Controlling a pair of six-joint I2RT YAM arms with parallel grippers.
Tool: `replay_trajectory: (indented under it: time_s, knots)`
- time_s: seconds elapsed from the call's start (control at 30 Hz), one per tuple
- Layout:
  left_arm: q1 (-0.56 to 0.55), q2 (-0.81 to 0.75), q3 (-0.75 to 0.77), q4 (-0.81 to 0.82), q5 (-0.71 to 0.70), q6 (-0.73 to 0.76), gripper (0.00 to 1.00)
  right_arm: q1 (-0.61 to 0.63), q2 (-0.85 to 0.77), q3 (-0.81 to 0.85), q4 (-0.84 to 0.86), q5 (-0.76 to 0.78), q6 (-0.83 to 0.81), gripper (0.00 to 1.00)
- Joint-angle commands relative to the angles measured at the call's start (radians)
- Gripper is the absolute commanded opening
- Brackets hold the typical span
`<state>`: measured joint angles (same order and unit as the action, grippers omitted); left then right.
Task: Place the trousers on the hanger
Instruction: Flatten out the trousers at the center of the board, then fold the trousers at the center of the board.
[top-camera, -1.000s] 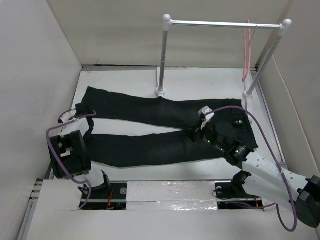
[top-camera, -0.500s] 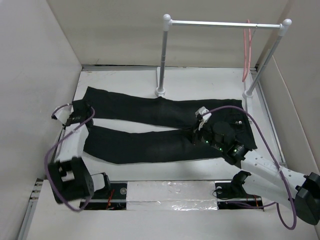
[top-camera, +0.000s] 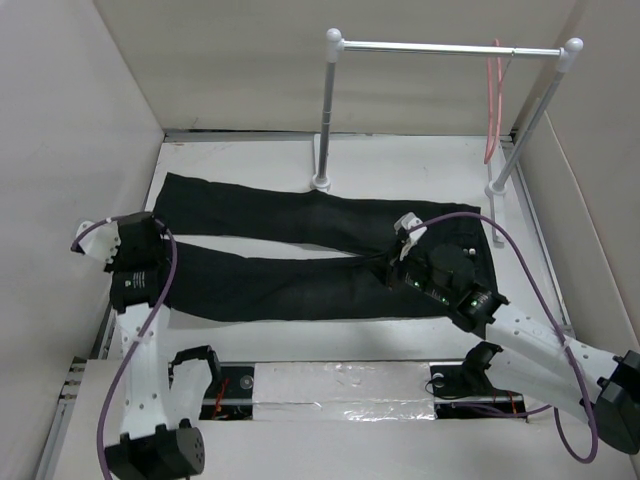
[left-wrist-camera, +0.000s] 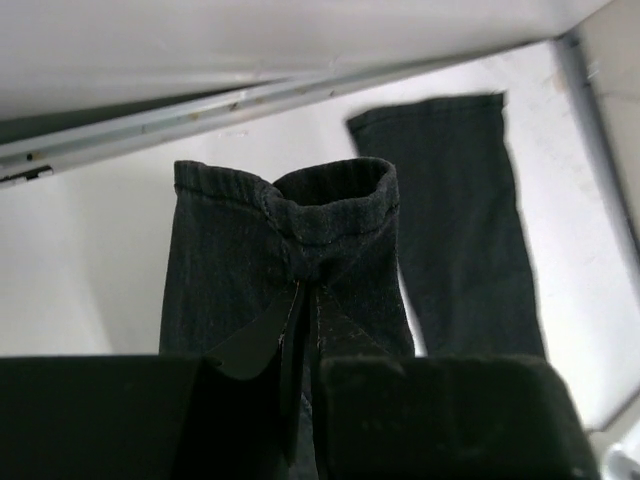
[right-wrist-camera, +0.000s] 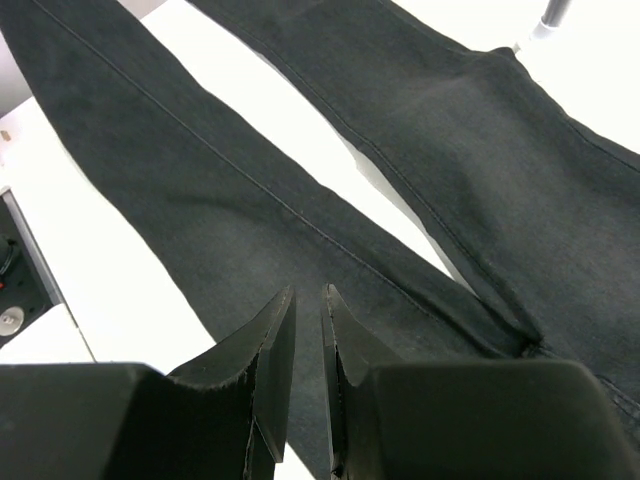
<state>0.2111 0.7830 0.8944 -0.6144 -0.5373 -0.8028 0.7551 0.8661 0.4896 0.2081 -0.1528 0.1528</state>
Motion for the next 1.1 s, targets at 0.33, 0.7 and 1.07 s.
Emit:
replay_trajectory:
  time_s: [0.33, 0.7, 1.07]
  knots:
    - [-0.016, 0.843, 0.379, 0.133, -0.010, 0.022, 0.03, 0.010, 0.031, 0.046, 0.014, 0.081, -0.032, 0.22]
    - [-0.115, 0.848, 0.425, 0.209, -0.007, 0.041, 0.75, 0.020, 0.131, 0.066, 0.053, 0.038, -0.033, 0.22]
    - [0.083, 0.240, -0.221, 0.351, 0.215, -0.076, 0.02, 0.058, 0.077, 0.063, 0.037, 0.051, -0.038, 0.00]
